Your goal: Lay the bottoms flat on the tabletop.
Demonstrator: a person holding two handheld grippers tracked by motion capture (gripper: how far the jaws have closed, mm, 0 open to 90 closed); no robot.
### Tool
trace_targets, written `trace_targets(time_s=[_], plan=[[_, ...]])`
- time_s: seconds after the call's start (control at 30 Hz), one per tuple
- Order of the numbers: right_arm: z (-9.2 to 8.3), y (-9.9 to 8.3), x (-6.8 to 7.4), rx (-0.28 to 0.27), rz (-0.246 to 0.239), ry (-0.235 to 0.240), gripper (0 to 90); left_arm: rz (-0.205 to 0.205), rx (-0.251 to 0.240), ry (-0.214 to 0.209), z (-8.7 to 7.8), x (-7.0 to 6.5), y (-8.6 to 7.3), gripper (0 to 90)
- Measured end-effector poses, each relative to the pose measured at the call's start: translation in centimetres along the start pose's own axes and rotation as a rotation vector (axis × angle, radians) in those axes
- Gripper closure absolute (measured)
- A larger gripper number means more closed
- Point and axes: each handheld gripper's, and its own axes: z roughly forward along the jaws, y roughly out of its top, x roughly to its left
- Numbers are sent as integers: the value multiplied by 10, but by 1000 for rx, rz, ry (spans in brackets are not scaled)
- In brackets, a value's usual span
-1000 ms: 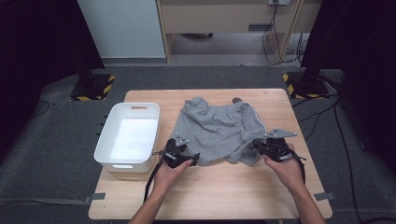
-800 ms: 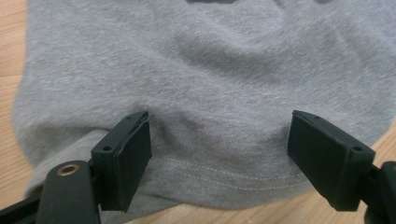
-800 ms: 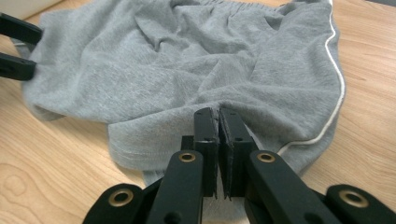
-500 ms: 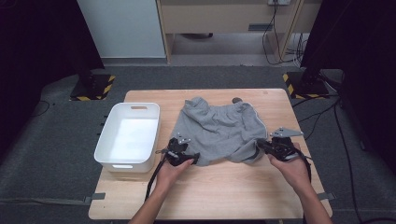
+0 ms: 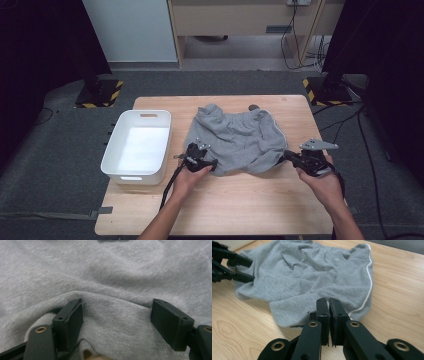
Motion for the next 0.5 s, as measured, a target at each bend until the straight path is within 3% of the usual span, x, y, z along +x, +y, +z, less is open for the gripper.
trace_targets(time_s=[0.2,0.37,0.5], plan=[[-7,-6,-8,-4,15,-16,874,-20,9,-9,-5,0,0,282],[-8,-10,-17,10,11,-58,875,-22,-43,27,-24,-1,-11,355],[-10,-17,-25,16,25,-77,875,-57,-102,40,-42,1,-18,417]])
